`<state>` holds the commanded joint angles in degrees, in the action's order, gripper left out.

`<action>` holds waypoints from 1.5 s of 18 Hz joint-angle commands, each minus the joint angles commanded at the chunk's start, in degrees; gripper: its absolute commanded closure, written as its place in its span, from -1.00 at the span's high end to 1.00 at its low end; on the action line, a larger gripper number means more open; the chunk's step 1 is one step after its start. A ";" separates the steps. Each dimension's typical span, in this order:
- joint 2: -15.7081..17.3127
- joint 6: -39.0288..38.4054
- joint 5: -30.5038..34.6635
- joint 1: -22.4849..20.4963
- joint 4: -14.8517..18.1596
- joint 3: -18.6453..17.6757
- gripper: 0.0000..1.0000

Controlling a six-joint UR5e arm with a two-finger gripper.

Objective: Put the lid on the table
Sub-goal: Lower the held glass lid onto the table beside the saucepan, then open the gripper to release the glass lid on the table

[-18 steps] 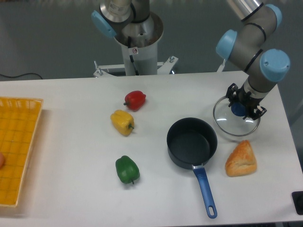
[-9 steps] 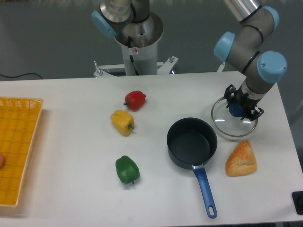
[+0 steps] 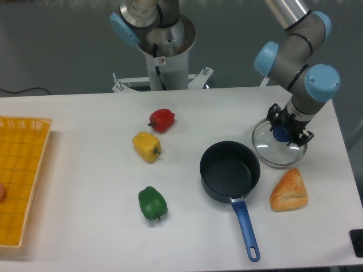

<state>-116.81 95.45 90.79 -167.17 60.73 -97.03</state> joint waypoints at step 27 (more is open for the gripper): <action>-0.44 0.09 0.53 -0.09 -0.09 -0.18 0.40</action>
<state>-117.25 95.54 91.32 -167.26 60.64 -97.21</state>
